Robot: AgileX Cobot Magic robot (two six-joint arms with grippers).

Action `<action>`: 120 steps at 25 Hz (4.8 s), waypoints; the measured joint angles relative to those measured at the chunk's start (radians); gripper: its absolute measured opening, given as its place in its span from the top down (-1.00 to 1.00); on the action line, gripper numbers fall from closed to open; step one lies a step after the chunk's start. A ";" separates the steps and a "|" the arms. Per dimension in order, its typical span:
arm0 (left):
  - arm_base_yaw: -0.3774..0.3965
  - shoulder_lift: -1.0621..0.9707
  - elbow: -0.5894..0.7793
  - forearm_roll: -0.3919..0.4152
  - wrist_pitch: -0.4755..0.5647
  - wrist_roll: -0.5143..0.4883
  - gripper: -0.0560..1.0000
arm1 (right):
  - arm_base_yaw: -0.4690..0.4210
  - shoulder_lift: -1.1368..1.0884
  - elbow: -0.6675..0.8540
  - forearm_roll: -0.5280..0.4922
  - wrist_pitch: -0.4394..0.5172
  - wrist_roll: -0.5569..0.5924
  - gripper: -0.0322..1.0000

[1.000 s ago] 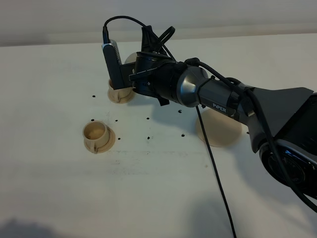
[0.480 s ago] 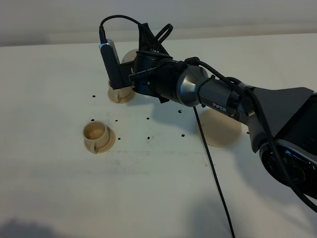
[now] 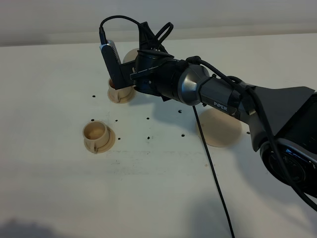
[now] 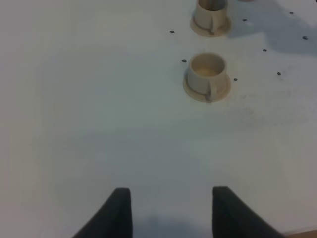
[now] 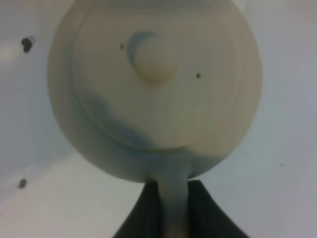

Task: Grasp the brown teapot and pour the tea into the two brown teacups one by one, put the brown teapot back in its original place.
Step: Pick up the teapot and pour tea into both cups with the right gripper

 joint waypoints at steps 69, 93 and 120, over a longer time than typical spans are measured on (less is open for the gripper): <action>0.000 0.000 0.000 0.000 0.000 0.000 0.21 | 0.000 0.000 -0.028 -0.018 -0.013 -0.159 0.77; 0.000 0.000 0.000 0.000 0.000 0.000 0.21 | -0.001 0.000 -0.028 -0.028 -0.015 -0.159 0.77; 0.000 0.000 0.000 0.000 0.000 0.000 0.21 | -0.001 0.000 -0.028 -0.015 -0.002 0.003 0.77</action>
